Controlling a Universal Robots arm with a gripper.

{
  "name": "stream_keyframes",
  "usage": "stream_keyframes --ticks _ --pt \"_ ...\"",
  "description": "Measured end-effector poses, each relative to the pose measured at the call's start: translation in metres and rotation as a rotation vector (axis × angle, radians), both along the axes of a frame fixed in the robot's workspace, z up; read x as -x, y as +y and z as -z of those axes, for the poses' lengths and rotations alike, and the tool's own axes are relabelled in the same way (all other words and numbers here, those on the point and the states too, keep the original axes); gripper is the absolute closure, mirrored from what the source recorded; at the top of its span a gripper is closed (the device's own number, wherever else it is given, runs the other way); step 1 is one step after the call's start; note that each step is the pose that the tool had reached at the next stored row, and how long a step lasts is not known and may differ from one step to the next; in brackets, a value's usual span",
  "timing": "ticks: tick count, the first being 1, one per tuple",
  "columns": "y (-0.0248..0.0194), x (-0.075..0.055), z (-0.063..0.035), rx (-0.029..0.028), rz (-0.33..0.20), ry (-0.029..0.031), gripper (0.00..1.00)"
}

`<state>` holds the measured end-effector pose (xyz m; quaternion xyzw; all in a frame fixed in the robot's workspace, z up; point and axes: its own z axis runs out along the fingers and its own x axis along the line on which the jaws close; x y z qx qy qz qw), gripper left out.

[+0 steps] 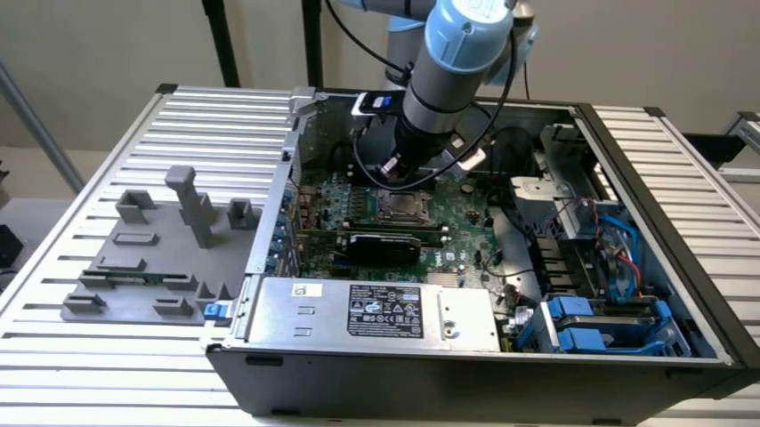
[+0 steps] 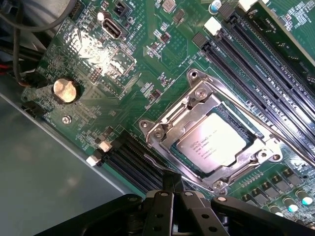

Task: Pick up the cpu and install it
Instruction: 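Install the first cpu locking lever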

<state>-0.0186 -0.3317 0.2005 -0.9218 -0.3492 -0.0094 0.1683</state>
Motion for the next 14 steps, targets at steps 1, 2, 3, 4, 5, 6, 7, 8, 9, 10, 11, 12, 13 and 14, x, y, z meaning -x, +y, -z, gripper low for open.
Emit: stream_keyframes --ticks 1,2,3,4,5,6,7,8,9,10,11,12,13,14 --pt "0.0000 -0.0001 0.0004 0.0001 0.000 -0.0004 0.89" --pt "0.0000 -0.0004 0.0008 0.0001 0.000 -0.0007 0.89" --pt "0.0000 -0.0006 0.0012 0.0001 0.000 -0.0011 0.89" --pt "0.0000 -0.0009 0.0015 0.0000 0.000 -0.0014 0.89" --pt "0.0000 -0.0013 0.0018 0.0000 0.000 -0.0016 0.89" --pt "0.0000 -0.0016 0.0021 0.0001 0.000 -0.0017 0.89" --pt "0.0000 -0.0017 0.0022 0.0002 0.000 -0.0018 0.89" --pt "0.0000 -0.0017 0.0024 0.0001 0.000 -0.0019 0.89" --pt "0.0001 -0.0018 0.0025 0.0002 0.000 -0.0020 0.89" --pt "0.0004 -0.0019 0.0026 0.0001 0.000 -0.0021 0.89" --pt "0.0010 -0.0019 0.0026 0.0002 0.000 -0.0022 0.89" --pt "0.0017 -0.0019 0.0026 0.0004 0.000 -0.0021 0.89" --pt "0.0027 -0.0019 0.0027 0.0000 0.000 -0.0022 0.89" --pt "0.0035 -0.0019 0.0026 0.0001 0.000 -0.0022 0.89"
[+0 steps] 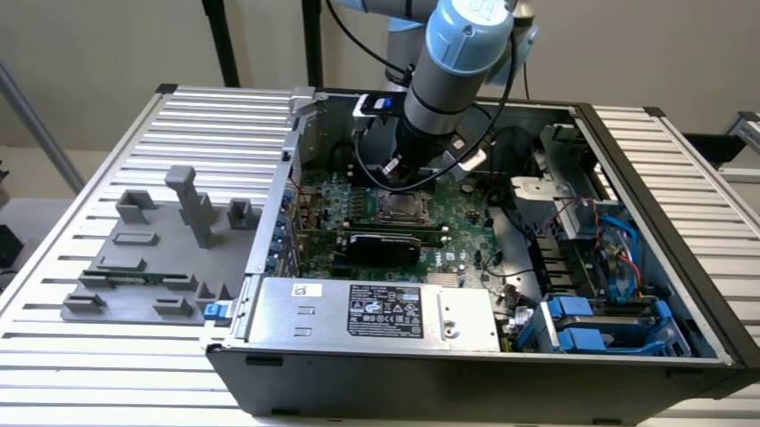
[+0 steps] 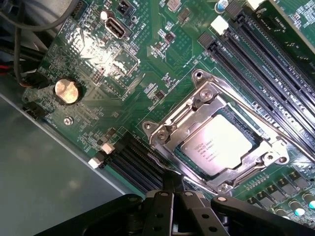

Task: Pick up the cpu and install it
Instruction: 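Install the first cpu locking lever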

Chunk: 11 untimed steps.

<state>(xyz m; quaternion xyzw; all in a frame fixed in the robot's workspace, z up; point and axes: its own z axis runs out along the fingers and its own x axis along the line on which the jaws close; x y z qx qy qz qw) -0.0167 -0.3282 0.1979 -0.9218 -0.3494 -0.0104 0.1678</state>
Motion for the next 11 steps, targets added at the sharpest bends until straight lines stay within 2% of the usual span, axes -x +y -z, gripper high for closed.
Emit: stream_keyframes --ticks 6,11 --pt "0.0002 0.002 -0.0022 0.0001 0.000 0.0000 0.89" --pt "0.0002 0.013 -0.0080 0.0001 0.000 0.0000 0.89"
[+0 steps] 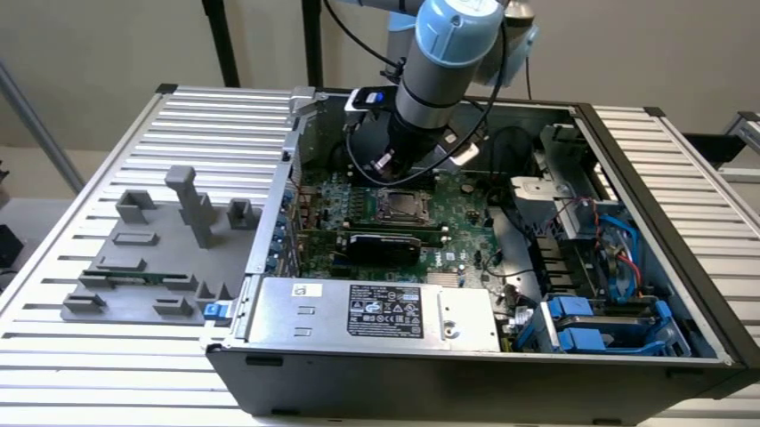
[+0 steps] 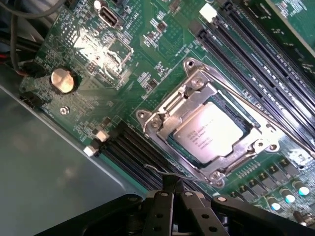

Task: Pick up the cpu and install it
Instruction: 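Install the first cpu locking lever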

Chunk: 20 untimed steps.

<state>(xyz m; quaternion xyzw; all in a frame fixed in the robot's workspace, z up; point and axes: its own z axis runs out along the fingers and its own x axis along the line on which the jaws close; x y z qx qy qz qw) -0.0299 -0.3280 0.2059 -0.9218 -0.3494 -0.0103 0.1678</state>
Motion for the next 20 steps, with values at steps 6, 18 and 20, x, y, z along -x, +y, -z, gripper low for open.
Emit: stream_keyframes --ticks 6,18,20 --pt "0.0001 0.015 -0.0067 0.0000 0.000 0.0000 0.89" --pt "-0.0035 0.014 -0.0061 0.0002 0.000 0.0001 0.89" --pt "-0.0036 0.013 -0.0060 0.0014 0.000 0.0001 0.89"
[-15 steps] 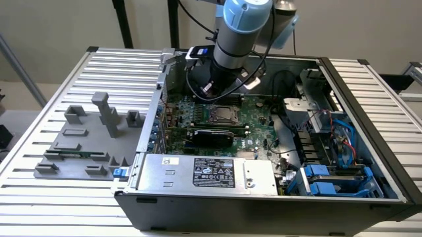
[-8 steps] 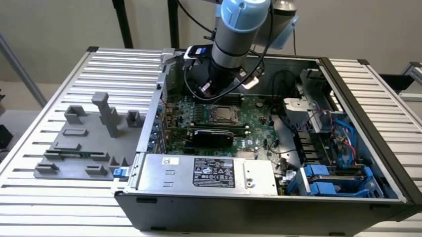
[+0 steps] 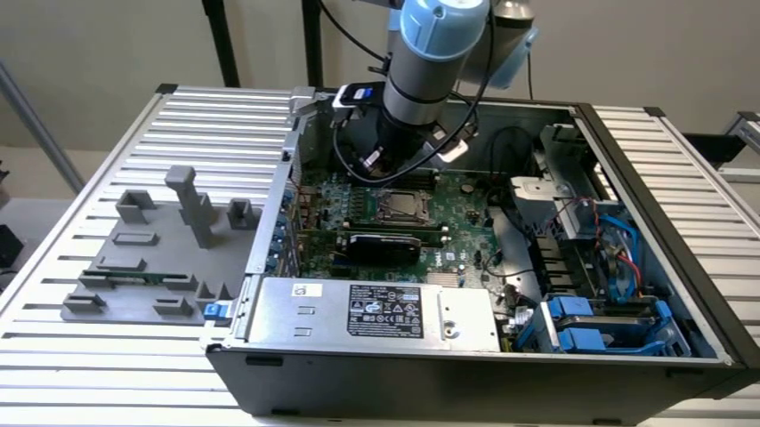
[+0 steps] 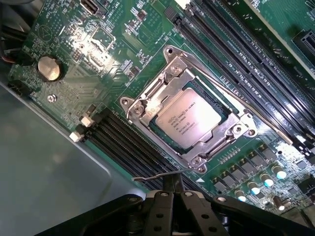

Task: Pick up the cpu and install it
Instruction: 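Install the first cpu locking lever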

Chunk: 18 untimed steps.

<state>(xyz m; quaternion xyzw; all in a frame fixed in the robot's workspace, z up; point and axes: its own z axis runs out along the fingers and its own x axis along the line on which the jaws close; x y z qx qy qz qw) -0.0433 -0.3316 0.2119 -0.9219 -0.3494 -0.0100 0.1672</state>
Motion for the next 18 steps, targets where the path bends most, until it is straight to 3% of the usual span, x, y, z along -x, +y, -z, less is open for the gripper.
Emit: stream_keyframes --ticks 3,10,18 --pt "0.0000 -0.001 0.0004 0.0031 0.000 -0.0003 0.89" --pt "0.0000 -0.005 0.0025 0.0161 0.000 0.0000 0.89" --pt "0.0000 -0.015 0.0059 0.0218 0.000 0.0000 0.89"
